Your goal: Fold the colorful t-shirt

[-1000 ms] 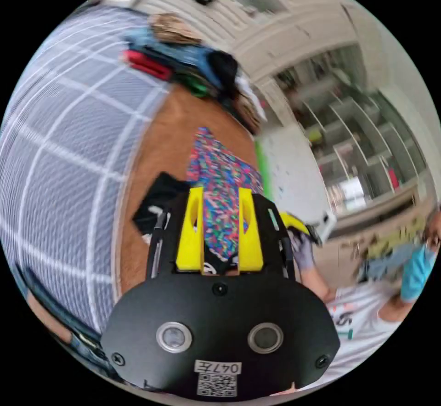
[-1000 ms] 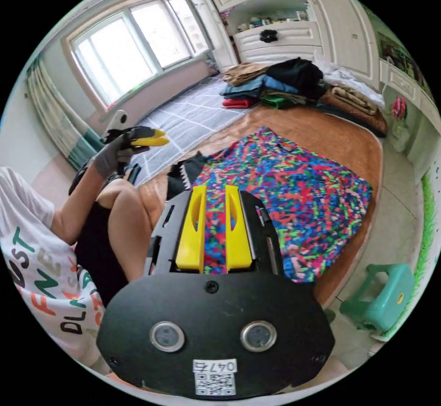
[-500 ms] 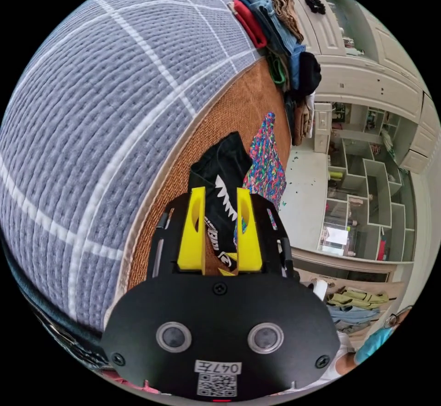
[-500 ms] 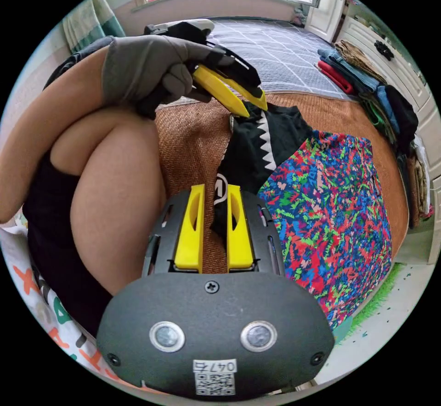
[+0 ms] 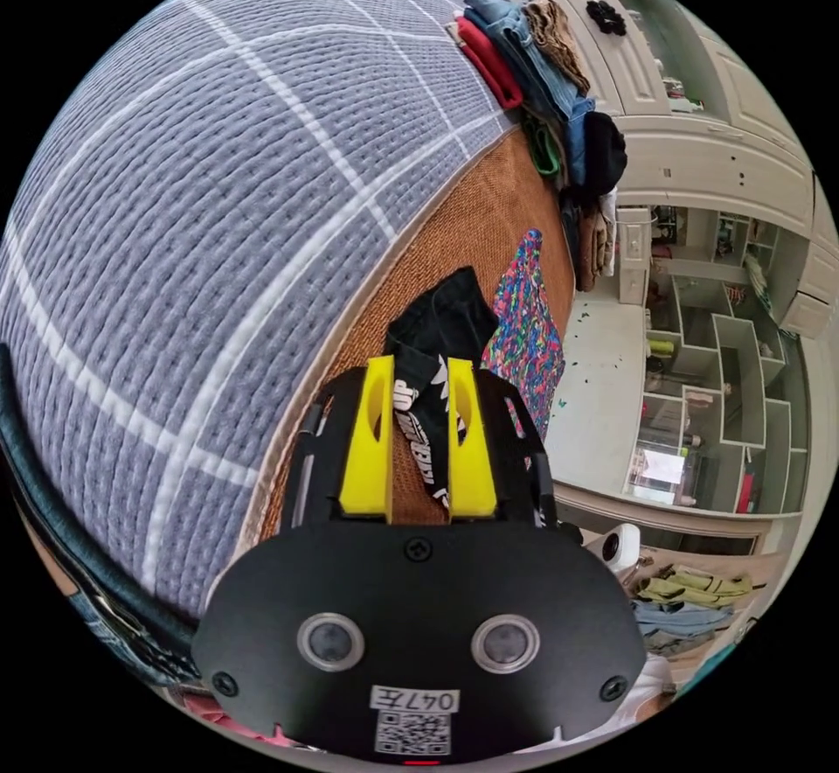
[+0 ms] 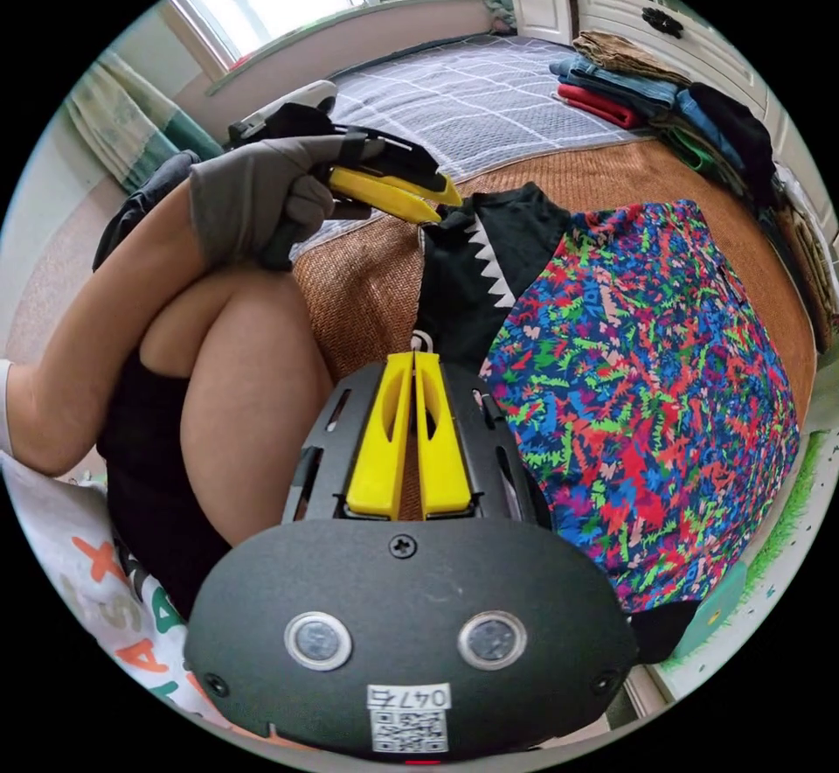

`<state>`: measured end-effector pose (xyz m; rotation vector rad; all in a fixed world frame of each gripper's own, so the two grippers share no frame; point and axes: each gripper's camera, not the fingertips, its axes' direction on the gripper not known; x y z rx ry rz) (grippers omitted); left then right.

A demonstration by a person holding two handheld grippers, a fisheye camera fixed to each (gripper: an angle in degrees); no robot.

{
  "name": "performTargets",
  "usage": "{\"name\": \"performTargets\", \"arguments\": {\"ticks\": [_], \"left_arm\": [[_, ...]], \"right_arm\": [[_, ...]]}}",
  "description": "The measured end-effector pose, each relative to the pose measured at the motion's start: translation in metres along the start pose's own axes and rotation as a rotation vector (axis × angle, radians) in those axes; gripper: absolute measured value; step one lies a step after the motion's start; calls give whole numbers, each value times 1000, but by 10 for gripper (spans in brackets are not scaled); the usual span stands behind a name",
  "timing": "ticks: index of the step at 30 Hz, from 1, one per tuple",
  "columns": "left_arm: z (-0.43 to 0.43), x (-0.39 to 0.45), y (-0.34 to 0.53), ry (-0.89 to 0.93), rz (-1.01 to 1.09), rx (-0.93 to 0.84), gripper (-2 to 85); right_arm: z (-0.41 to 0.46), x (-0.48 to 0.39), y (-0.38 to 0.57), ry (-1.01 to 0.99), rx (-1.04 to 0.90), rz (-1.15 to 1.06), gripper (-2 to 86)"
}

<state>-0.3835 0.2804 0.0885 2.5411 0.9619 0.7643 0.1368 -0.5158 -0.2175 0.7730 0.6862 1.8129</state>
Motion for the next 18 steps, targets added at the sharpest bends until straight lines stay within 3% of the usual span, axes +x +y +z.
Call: {"name": "performTargets", "arguments": {"ticks": [2, 4, 6, 8, 12, 15, 18], "left_arm": [[-5, -9, 9, -50, -16, 20, 11], [-19, -12, 20, -104, -21, 82, 5], [-32, -7, 30, -101, 59, 127, 14], [-30, 2, 35, -115, 164, 84, 116], [-30, -3, 41, -192, 195, 90, 132], [-72, -25, 57, -26, 218, 290, 84], [-97, -49, 73, 113, 277, 415, 9]], "right_arm": [[-11, -2, -16, 6, 3, 3, -12], [-20, -4, -28, 9, 7, 7, -11], [-28, -5, -40, 5, 14, 12, -11], [-36, -4, -56, -10, 13, 19, -11], [-56, 1, -81, -1, 55, 32, -6], [-88, 10, -116, -32, 191, 26, 10], [-91, 13, -184, -70, 155, -91, 21]]}}
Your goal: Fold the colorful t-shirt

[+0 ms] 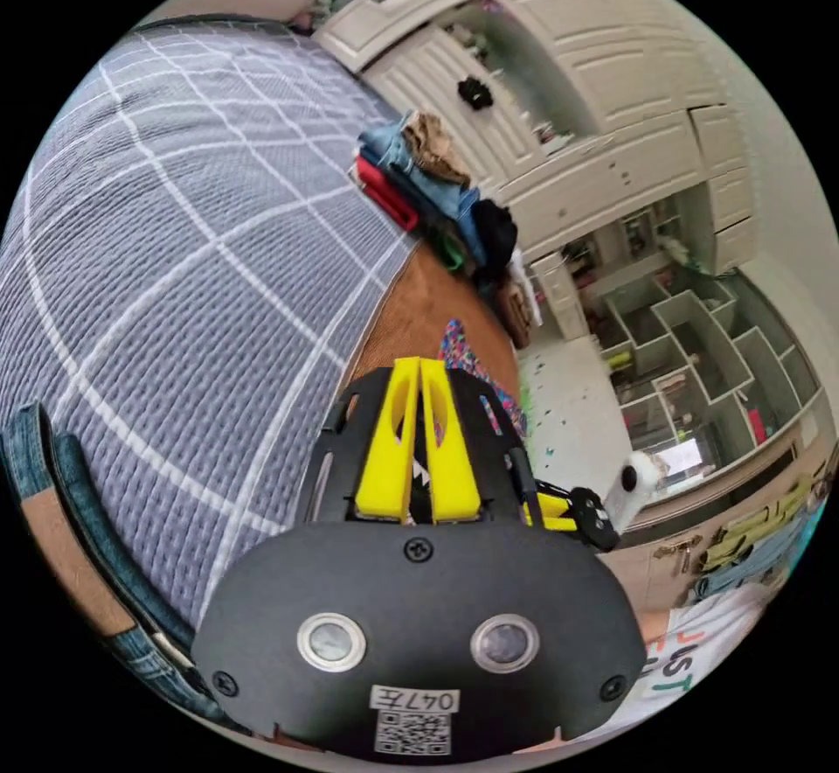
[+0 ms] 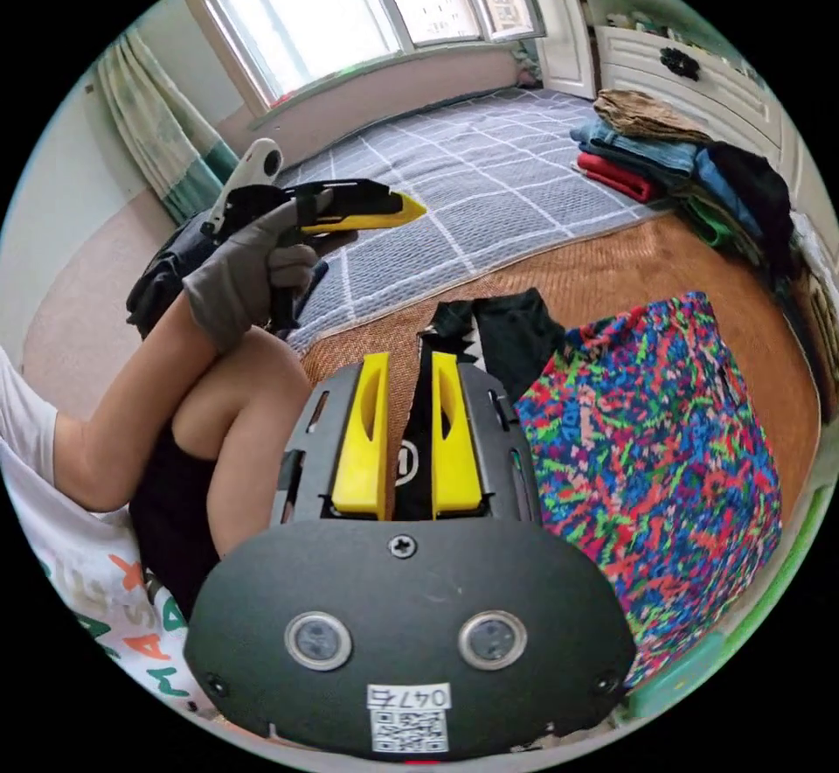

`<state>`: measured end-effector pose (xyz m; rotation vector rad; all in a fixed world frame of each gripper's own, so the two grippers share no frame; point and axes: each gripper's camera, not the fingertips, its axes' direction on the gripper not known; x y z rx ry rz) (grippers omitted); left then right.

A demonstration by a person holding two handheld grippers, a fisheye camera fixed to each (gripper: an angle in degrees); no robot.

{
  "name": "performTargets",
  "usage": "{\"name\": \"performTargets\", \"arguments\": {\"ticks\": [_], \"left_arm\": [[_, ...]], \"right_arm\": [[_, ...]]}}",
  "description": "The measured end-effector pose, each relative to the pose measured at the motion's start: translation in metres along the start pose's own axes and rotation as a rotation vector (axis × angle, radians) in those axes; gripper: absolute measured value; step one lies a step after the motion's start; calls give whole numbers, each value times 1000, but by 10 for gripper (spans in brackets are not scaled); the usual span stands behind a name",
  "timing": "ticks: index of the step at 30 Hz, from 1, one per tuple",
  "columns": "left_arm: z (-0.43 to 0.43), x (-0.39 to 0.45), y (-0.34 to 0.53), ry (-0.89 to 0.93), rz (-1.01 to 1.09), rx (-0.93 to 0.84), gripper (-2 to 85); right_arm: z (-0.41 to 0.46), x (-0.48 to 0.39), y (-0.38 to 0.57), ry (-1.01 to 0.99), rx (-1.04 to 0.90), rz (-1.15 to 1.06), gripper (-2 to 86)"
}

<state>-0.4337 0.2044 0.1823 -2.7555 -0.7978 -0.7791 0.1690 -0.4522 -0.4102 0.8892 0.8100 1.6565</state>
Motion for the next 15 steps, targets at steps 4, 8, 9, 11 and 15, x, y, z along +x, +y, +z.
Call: {"name": "performTargets", "arguments": {"ticks": [4, 8, 9, 11, 15], "left_arm": [[-11, 11, 5, 55, 180, 14, -8], [-28, 20, 8, 203, 354, 66, -6], [-33, 17, 9, 264, 377, 95, -5], [-51, -1, 13, 500, 397, 243, 2], [-65, -24, 15, 829, 441, 401, 17]], "right_arm": [[48, 7, -98, -8, -180, -220, 14], [89, 8, -166, -23, -310, -371, 15], [95, 8, -173, -23, -330, -383, 15], [114, 11, -197, -18, -415, -405, 17], [126, 12, -219, -40, -501, -426, 3]]}}
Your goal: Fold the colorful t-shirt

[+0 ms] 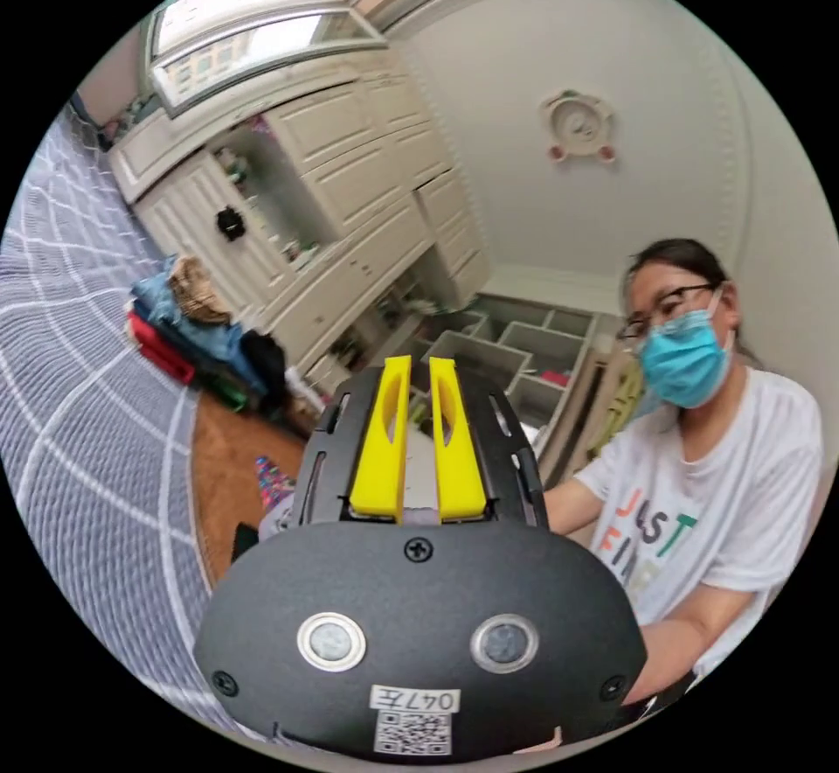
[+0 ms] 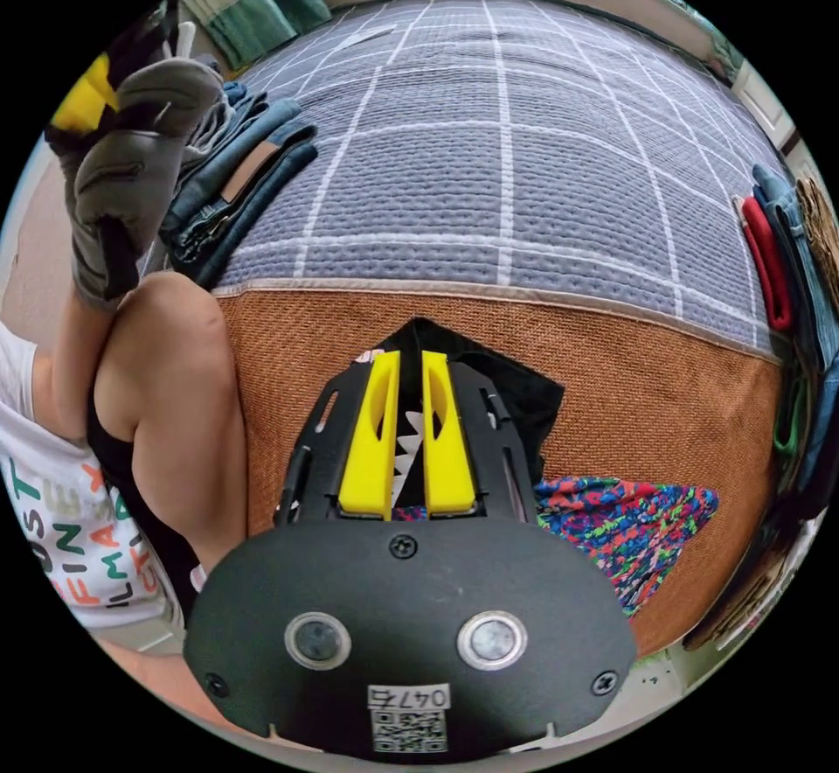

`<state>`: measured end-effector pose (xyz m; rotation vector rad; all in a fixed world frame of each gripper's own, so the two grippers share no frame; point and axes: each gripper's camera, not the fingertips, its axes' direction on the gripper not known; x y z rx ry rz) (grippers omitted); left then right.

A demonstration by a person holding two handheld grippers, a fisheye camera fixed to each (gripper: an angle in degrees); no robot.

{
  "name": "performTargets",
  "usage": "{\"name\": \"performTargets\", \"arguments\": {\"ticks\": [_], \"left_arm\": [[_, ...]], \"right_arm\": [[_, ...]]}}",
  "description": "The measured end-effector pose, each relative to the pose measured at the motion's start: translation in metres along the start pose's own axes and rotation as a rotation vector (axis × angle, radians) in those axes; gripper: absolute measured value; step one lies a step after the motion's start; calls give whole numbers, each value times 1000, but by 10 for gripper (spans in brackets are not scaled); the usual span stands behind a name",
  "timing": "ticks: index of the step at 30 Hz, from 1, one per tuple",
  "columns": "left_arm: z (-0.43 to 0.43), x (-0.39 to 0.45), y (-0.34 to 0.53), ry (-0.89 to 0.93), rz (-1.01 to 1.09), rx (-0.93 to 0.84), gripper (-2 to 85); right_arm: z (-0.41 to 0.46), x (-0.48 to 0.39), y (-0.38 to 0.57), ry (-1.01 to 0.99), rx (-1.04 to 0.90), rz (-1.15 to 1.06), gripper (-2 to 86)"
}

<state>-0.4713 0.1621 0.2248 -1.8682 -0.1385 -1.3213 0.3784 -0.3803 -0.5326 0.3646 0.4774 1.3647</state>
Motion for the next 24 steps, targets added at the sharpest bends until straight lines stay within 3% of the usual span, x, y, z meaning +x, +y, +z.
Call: {"name": "performTargets", "arguments": {"ticks": [1, 3, 5, 8, 15, 18, 24], "left_arm": [[-1, -3, -3, 47, -3, -7, 7], [9, -3, -11, -95, -32, -138, 0], [38, -4, -15, -448, -77, -434, 6], [65, -14, -11, -657, -133, -653, 74], [80, -96, 15, -774, -440, -855, 129], [74, -126, 14, -758, -548, -795, 134], [117, -169, 7, -738, -612, -878, 130]], "right_arm": [[-3, -1, -5, -30, -13, -27, -4], [-13, -2, -11, -44, -1, -38, -8], [-29, -1, -18, -78, 32, -43, -10], [-42, 6, -23, -108, 91, 1, -11], [-14, 3, -22, -112, 85, 98, 21], [-46, -12, 28, -47, 214, 178, 23], [-65, -101, 168, 21, 326, 303, 17]]}}
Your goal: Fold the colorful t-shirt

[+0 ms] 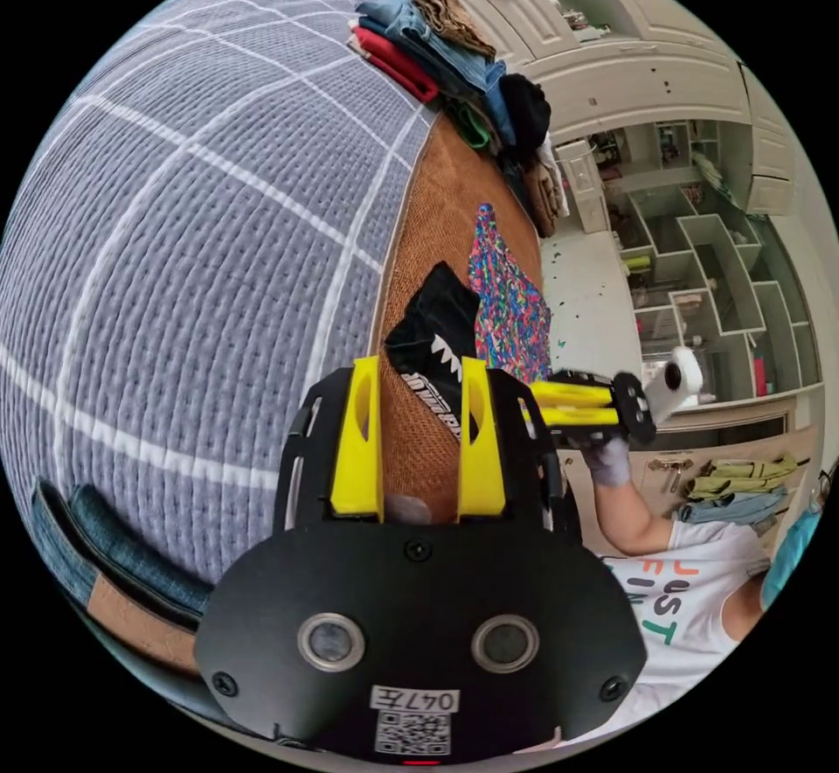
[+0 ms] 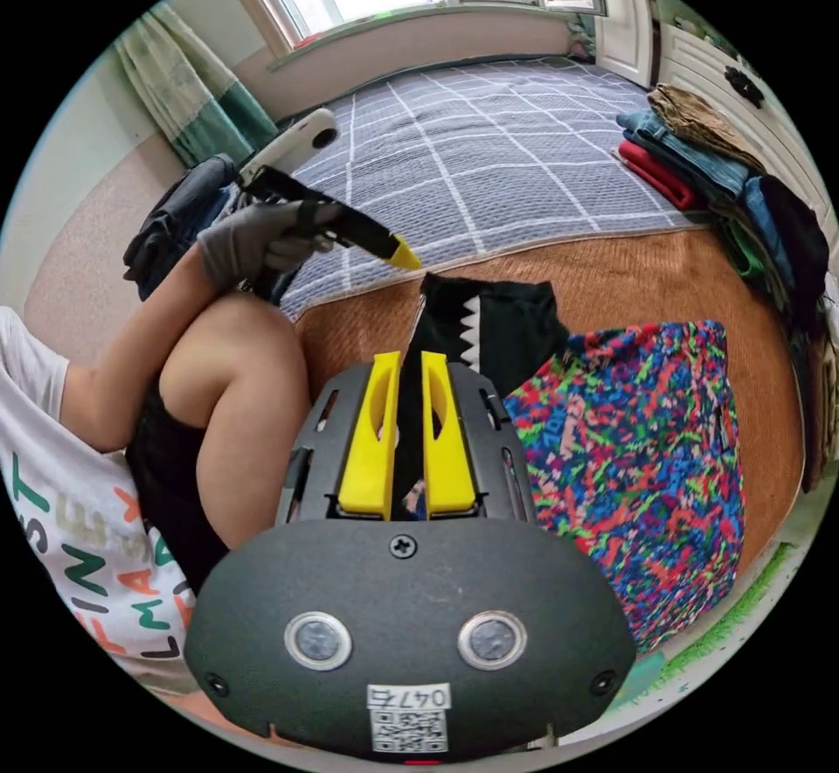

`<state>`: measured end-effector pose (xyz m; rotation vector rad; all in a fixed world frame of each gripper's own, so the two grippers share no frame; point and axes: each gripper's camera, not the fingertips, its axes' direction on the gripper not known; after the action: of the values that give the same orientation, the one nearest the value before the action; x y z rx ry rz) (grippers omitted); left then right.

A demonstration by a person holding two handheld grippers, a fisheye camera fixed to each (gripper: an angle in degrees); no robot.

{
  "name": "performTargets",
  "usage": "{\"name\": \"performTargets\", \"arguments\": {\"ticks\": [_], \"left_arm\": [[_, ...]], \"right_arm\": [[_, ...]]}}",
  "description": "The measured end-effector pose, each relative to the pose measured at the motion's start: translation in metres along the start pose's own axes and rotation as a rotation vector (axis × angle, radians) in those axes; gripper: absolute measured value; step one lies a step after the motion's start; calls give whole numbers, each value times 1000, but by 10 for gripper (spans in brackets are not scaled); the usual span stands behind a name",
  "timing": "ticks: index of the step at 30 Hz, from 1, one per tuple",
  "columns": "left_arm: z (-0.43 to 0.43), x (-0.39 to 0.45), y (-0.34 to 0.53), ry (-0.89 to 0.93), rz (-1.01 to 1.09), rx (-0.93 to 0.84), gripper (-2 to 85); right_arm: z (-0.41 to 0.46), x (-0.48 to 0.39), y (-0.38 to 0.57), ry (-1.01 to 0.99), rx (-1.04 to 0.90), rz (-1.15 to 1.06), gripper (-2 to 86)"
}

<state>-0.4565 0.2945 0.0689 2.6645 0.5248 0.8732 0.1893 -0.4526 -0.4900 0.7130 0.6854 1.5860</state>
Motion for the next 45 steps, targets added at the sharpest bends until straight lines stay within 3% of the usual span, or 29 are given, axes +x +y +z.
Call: {"name": "performTargets", "arguments": {"ticks": [6, 9, 10, 16, 22, 27, 33, 38, 41, 45], "left_arm": [[13, 34, -52, -160, 33, -71, 113], [11, 50, -66, -255, 64, -90, 50], [10, 53, -70, -244, 72, -100, 5], [-35, 64, -80, 30, 69, 100, -9], [-50, 92, -106, 31, 74, 112, -10], [-63, 145, -136, 164, 120, 177, -10], [-12, 354, -217, 253, 436, 102, -10], [135, 620, -227, 263, 831, -139, -10], [233, 699, -203, 213, 901, -300, -10], [326, 720, -179, 199, 825, -470, -9]], "right_arm": [[30, -69, 99, 81, -84, 52, 47], [45, -91, 126, 159, -138, 39, 30], [45, -100, 136, 182, -136, 34, 16], [29, -124, 188, 270, -59, 34, -11], [30, -118, 253, 153, 11, 179, -12], [35, -129, 299, 178, 15, 238, -12], [2, -138, 387, 351, 33, 338, -12], [-27, -134, 525, 507, -10, 504, -12], [-18, -122, 608, 439, -42, 636, -12], [18, -105, 687, 330, -98, 740, -11]]}}
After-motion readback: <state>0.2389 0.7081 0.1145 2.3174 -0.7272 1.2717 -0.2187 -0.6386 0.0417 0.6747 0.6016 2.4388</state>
